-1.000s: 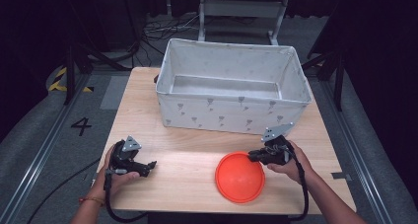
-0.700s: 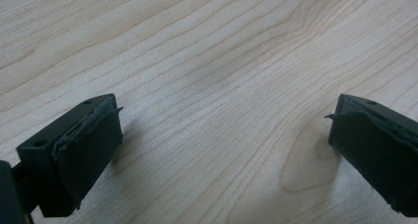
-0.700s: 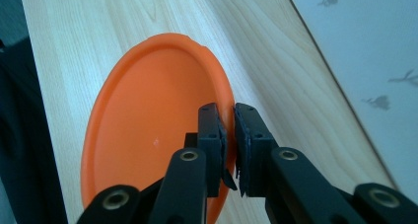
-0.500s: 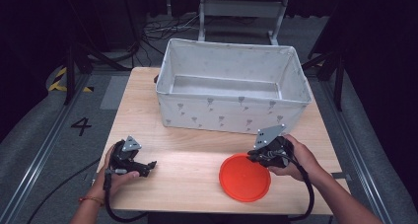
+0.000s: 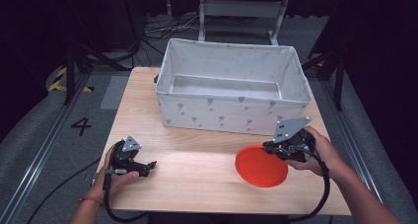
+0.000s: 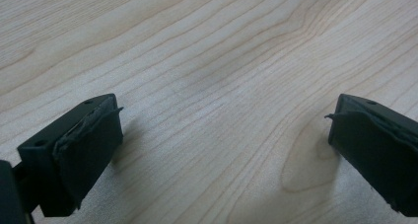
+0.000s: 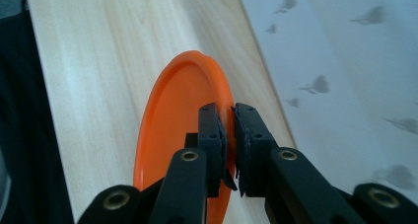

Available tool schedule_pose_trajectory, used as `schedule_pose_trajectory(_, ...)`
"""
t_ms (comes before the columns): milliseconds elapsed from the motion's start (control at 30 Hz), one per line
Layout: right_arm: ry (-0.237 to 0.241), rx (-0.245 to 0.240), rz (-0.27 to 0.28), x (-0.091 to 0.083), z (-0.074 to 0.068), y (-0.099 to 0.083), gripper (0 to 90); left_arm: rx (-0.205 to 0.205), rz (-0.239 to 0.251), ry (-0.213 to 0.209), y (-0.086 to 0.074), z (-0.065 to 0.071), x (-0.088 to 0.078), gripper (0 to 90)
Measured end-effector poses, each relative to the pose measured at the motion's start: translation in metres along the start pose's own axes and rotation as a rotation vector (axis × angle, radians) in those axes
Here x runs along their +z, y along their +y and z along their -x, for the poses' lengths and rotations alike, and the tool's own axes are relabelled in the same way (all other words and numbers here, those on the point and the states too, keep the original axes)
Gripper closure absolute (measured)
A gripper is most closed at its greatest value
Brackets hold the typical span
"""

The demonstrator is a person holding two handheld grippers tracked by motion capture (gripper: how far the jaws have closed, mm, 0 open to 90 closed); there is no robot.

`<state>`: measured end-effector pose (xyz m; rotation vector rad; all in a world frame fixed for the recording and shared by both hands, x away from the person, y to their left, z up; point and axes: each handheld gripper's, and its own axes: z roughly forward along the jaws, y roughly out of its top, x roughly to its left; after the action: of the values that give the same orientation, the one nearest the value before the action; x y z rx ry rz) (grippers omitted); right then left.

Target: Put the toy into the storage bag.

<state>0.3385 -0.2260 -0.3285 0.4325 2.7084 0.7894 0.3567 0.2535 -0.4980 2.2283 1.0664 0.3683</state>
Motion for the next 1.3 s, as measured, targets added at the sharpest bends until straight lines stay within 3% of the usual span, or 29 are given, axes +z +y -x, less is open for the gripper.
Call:
schedule_pose_trajectory(533,-0.079,0.012,0.096,-0.069,0.02,0.0,82.7,0.0,-0.001,0.0,0.0,0.0,0.0,0.3)
schedule_pose_trajectory(1033,-0.128,-0.006,0.123,-0.111,0.039,0.019,82.7,0.0,-0.001,0.0,0.0,0.0,0.0,0.4)
schedule_pose_trajectory(1300,-0.167,0.001,0.129,-0.123,0.056,0.033,82.7,0.0,0.0,0.001,0.0,0.0,0.0,0.3)
